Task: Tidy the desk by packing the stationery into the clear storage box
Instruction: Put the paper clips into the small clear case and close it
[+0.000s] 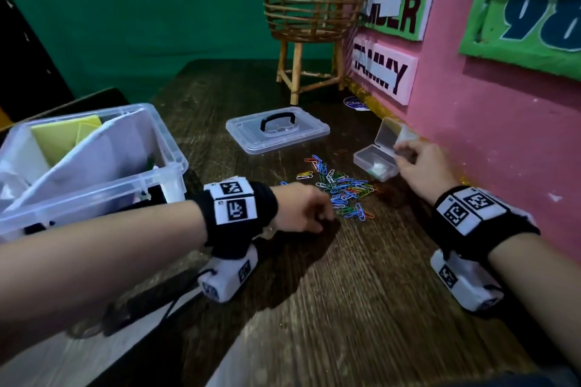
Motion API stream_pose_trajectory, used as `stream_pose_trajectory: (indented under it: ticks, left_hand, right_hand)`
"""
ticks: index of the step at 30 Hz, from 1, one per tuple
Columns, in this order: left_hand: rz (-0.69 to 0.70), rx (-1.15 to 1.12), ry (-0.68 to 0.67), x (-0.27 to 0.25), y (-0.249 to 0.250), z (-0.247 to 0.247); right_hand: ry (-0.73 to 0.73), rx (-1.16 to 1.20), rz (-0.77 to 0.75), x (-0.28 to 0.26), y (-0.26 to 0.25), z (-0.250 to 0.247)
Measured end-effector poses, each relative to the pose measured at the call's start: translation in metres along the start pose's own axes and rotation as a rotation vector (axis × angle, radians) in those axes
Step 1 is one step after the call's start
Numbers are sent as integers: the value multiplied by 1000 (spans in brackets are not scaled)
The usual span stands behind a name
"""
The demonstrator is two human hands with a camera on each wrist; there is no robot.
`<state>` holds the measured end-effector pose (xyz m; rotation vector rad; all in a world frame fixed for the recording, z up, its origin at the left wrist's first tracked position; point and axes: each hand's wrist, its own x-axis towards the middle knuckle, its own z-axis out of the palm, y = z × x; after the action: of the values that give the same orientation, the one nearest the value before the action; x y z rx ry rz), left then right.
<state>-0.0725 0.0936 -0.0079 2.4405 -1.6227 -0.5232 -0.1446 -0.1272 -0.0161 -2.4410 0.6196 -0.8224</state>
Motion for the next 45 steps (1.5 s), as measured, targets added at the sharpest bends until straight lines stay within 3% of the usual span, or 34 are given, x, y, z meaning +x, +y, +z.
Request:
stream_pose_trajectory:
  ticks: [3,6,8,13,16,18,22,26,30,32,36,39,41,43,45]
  left_hand:
    - [-159,233,117,7,-9,-20]
    - [-343,405,-89,4,-22,-30]
    - [-351,436,-163,5,-24,-25]
    - [-283,221,130,33,-19,-15]
    - [-323,152,328,47,-21,-30]
    - [-359,185,376,50,-26,-40]
    - [-445,251,271,54,-38,-39]
    - [-533,44,91,65,-41,-25]
    - [-422,-75,-107,69,-23,-21]
    - [-367,-57,-113,70,-15,-19]
    - [-347,-63,123,77,-18,-27]
    - [-342,-74,175,92,-25,-37]
    - [-381,-56,129,103,-28,-42]
    - [-470,-17,-16,112,-25,-44]
    - [-466,30,-138,114,-18,-42]
  right_hand:
    - [-17,-36,95,-1,2,0]
    - [-24,-106,201,0,3,-3]
    - [-35,-140,224,0,0,-5]
    - [-40,-188,260,1,-5,-8]
    - [-35,-194,280,1,-6,-9]
    - [-38,-187,285,1,-7,-8]
    - [-41,-171,293,4,-7,-6]
    - [-17,-156,302,9,-6,-4]
    - [-6,-165,300,10,-5,-4]
    - [-4,-171,299,11,-3,-3]
    - [-20,-206,280,12,-1,-3]
    - [-22,-213,285,12,-2,-4]
    - [-5,-201,303,13,-1,-5]
    - [3,-205,319,14,0,-6]
    - [6,-204,338,18,2,-6]
